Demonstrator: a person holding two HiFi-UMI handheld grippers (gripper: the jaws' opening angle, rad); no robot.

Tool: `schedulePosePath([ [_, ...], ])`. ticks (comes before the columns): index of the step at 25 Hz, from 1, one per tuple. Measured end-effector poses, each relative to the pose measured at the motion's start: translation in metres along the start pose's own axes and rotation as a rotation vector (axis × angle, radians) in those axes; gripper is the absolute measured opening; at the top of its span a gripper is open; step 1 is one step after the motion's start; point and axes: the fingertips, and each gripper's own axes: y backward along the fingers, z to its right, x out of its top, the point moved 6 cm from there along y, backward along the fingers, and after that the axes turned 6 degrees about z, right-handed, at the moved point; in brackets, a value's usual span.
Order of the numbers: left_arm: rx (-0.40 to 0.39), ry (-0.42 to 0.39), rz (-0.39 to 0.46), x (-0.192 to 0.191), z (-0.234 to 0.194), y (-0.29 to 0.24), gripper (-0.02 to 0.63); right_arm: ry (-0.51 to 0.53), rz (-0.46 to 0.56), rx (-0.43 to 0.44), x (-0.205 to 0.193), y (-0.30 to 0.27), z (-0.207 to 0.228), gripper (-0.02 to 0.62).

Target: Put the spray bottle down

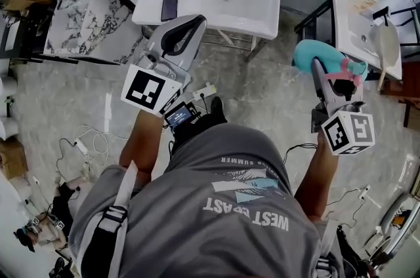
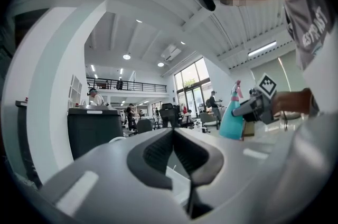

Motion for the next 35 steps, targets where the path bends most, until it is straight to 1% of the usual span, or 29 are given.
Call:
schedulePosePath([
  [9,-0.032,0.008,0.031,-0.011,-0.059,-0.024,0.003,0.022,0.0,-0.033,0.012,-0.056,-0.011,0.321],
  [14,-0.022,0.018,0.034,-0.015,-0.078,-0.035,0.003,0.024,-0.003,-0.024,0.015,-0.082,-0.006,0.321],
  [19,-0.016,0.009,0.016,-0.021,-0.087,-0.05,0.003,0.017,-0.002,0.001,0.013,-0.11,0.005,0.321],
  [25,0.031,-0.009,-0.006,-0.031,-0.107,-0.075,0.003,-0.002,-0.005,0.055,0.007,-0.158,0.027,0.321],
  [35,0.094,0.004,-0.048,-0.055,-0.15,-0.129,0.003,-0.012,-0.05,0.114,0.004,-0.249,0.069,0.321],
])
